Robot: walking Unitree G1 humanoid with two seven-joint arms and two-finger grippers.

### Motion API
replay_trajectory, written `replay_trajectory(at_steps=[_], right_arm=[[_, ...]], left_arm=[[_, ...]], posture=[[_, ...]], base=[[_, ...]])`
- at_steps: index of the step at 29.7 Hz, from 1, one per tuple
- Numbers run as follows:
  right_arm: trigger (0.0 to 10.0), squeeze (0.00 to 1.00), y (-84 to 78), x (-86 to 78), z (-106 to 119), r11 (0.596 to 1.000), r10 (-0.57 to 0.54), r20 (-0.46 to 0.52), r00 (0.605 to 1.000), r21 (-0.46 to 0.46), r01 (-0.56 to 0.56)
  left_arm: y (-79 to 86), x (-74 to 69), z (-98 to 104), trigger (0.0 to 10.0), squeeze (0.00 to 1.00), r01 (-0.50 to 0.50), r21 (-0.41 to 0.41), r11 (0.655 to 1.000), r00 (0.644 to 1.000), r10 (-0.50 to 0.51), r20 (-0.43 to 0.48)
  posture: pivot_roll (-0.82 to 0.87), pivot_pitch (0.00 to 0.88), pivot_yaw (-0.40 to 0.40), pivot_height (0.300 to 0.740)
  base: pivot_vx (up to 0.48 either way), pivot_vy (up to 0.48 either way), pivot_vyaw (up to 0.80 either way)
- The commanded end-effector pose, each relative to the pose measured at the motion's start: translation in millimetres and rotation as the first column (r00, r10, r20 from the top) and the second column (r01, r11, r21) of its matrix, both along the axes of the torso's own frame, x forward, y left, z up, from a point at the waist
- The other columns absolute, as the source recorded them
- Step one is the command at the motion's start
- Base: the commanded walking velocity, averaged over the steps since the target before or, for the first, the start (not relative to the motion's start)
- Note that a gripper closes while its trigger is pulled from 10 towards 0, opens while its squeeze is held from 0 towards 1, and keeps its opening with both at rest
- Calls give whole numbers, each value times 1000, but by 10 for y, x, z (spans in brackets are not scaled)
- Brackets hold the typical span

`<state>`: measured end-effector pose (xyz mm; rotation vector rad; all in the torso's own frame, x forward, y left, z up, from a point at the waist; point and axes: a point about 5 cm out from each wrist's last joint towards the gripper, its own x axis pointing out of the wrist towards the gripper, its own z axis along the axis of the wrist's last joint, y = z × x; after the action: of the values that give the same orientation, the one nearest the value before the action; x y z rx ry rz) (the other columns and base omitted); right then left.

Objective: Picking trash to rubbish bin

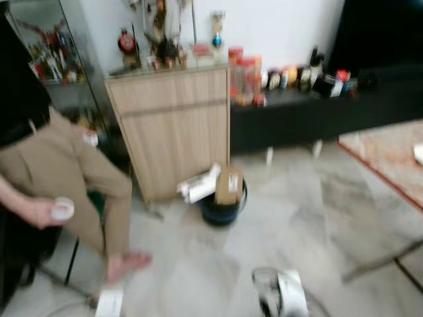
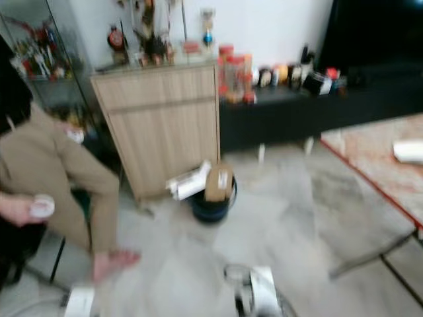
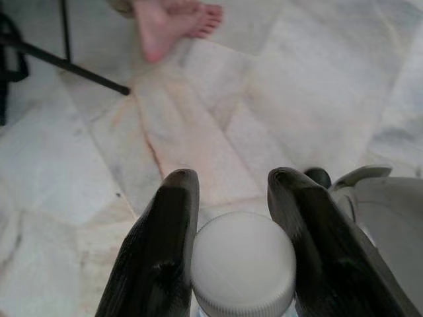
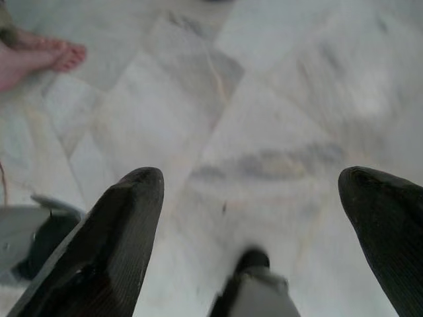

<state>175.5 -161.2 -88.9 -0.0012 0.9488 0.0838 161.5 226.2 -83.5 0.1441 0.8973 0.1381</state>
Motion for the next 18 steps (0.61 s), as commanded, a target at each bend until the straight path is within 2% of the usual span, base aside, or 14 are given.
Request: replay_trajectory(at_steps=[1, 18], right_arm=[[10000, 0, -30, 77, 39, 1000, -20, 26, 999, 1, 20], [10000, 0, -51, 121, 60, 999, -37, 34, 999, 0, 37]], left_arm=[[3, 125, 57, 10000, 0, -3, 5, 1000, 999, 3, 36], [33, 103, 52, 10000, 0, -22, 13, 1000, 999, 21, 30]], posture=[[47, 3, 46, 740], [50, 5, 46, 740]], base=[[277, 0, 0], [278, 0, 0]])
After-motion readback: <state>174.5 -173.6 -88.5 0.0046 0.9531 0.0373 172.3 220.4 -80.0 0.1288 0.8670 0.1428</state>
